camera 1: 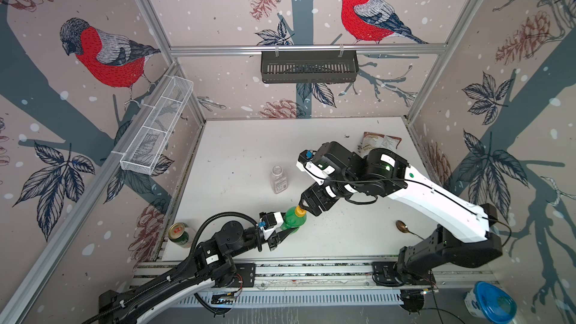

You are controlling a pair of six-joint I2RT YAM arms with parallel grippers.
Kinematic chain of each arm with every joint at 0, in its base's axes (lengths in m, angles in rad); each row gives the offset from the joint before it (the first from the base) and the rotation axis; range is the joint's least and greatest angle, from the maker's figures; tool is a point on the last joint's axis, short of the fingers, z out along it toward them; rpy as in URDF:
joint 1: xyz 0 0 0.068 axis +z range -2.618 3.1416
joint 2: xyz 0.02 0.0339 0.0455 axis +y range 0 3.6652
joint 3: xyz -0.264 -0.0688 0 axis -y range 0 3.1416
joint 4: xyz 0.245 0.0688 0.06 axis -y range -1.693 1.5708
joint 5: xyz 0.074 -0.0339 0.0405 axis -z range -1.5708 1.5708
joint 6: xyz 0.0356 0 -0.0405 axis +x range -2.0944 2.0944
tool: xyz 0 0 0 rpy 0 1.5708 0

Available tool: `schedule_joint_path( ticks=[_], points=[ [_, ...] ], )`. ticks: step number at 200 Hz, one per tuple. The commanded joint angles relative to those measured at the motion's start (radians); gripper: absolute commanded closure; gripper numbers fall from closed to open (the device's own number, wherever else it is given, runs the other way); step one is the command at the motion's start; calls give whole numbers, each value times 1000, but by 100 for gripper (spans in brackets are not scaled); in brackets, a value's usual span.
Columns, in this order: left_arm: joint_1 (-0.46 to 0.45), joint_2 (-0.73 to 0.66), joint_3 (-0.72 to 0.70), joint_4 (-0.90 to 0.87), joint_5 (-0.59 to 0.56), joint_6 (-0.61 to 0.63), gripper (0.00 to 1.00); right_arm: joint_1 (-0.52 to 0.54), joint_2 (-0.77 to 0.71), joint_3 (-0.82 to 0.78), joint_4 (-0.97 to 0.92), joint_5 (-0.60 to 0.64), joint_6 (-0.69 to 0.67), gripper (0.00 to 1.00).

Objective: Screw on the bottle caps
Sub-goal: Screw the bottle cap onto the plastic bottle.

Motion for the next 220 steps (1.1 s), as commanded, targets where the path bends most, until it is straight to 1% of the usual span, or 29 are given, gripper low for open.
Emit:
schedule_joint_path(
  ticks=[1, 50, 87, 118, 141, 164, 178, 195, 220],
  points=[
    [0, -3, 2, 72, 0, 6, 79, 1, -4, -13, 2, 2, -3, 15],
    [0, -2, 2, 72, 1, 6, 79, 7, 1, -4, -7, 3, -7, 15],
    [0, -1, 2, 63, 1, 6, 79, 16, -4, 94, -60, 38, -36, 16],
    [0, 7, 5, 54, 15, 4, 79, 61, -17, 163, -108, 74, -115, 16],
    [0, 14, 10, 39, 26, 5, 79, 83, -68, 100, -70, 78, -163, 19],
    [1, 22, 12, 24, 61, 0, 79, 102, -131, 25, -24, 25, -235, 20],
    [-2, 29, 15, 20, 74, -6, 79, 104, -179, -42, 6, 2, -296, 23],
    [-7, 37, 15, 19, 87, -5, 80, 104, -230, -102, 50, -18, -365, 29],
    [-17, 38, 6, 21, 97, -5, 80, 104, -271, -144, 52, -46, -484, 29]
  ],
)
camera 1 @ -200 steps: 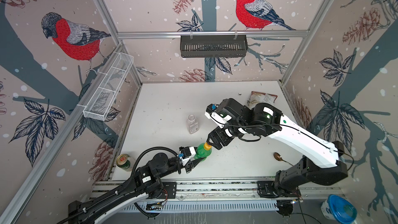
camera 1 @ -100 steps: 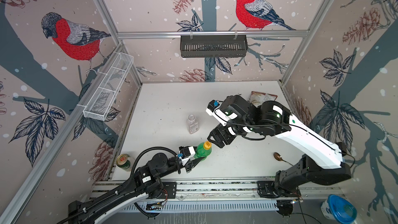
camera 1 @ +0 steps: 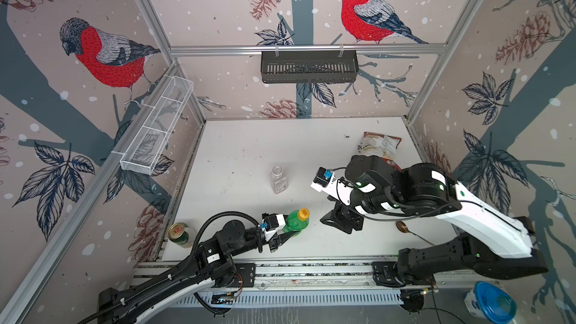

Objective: Screw on the bottle caps
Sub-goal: Screw the bottle cap onto the plastic bottle.

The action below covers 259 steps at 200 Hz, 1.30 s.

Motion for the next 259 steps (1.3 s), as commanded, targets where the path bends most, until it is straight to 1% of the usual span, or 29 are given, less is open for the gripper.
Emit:
schedule_joint_path(
  ticks=[1, 20, 45, 64, 78, 116, 173, 259],
  points=[
    [-8, 2, -1, 13, 34, -3, 80, 1, -33, -37, 47, -41, -157, 29],
    [-22, 6, -5, 7, 34, 3, 80, 3, -29, -60, 24, -75, -239, 30],
    [-44, 10, -6, -6, 34, 19, 80, 11, 2, -61, 24, -53, -279, 31],
    [-50, 11, -6, -7, 32, 21, 80, 17, 30, -40, 42, 30, -283, 30],
    [-54, 8, -7, -8, 29, 23, 80, 25, 39, -39, 46, 46, -290, 26],
    [-58, 3, -10, -7, 23, 27, 80, 76, 70, -45, 45, 99, -304, 21],
    [-62, 2, -12, -6, 17, 29, 80, 93, 88, -64, 80, 138, -311, 19],
    [-63, 9, -14, 1, 11, 29, 80, 94, 108, -83, 115, 145, -315, 17]
  ],
)
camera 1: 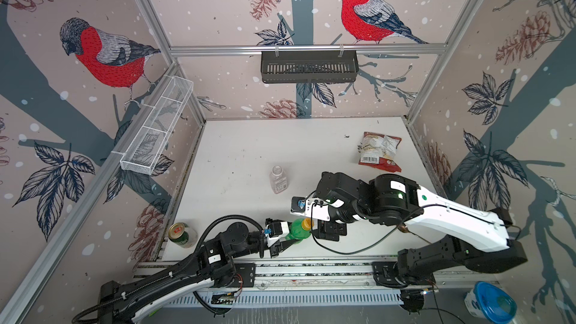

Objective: Screw on the bottle caps
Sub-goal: Screw the bottle cap onto the plastic bottle.

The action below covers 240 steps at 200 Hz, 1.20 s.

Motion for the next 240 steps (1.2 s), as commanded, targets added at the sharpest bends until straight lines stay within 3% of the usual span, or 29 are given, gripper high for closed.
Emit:
schedule_joint_path(
  ticks=[1, 240],
  points=[
    [-1, -2, 0, 23, -4, 5, 80, 2, 3, -3, 29, 11, -2, 18],
    [-1, -7, -2, 29, -12, 6, 80, -1, 22, -2, 88, 49, 18, 17]
  ],
)
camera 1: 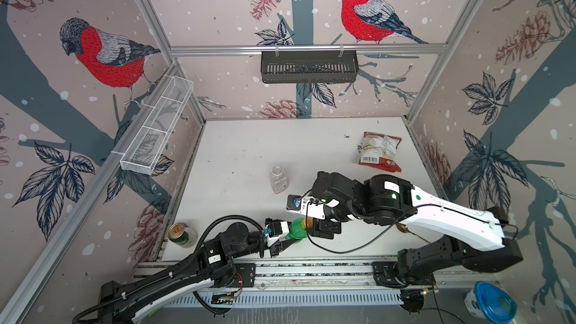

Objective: Screw on the bottle caps
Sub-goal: Screw the bottle cap onto the plastic bottle.

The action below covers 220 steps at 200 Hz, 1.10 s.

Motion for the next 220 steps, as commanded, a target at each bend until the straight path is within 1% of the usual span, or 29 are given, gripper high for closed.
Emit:
schedule_joint_path(
  ticks=[1, 171, 186, 197, 220],
  points=[
    [0, -2, 0, 28, 0, 4, 80, -1, 4, 6, 36, 19, 12, 17],
    [0, -6, -2, 28, -3, 5, 80, -11, 37, 34, 88, 61, 26, 16],
    [0, -9, -2, 27, -3, 6, 80, -11, 42, 45, 90, 50, 28, 17],
    [0, -13, -2, 25, -4, 7, 80, -7, 35, 53, 86, 13, 26, 17],
    [0, -23, -3, 20, -7, 10, 80, 0, -15, 25, 105, -24, 21, 16]
  ],
)
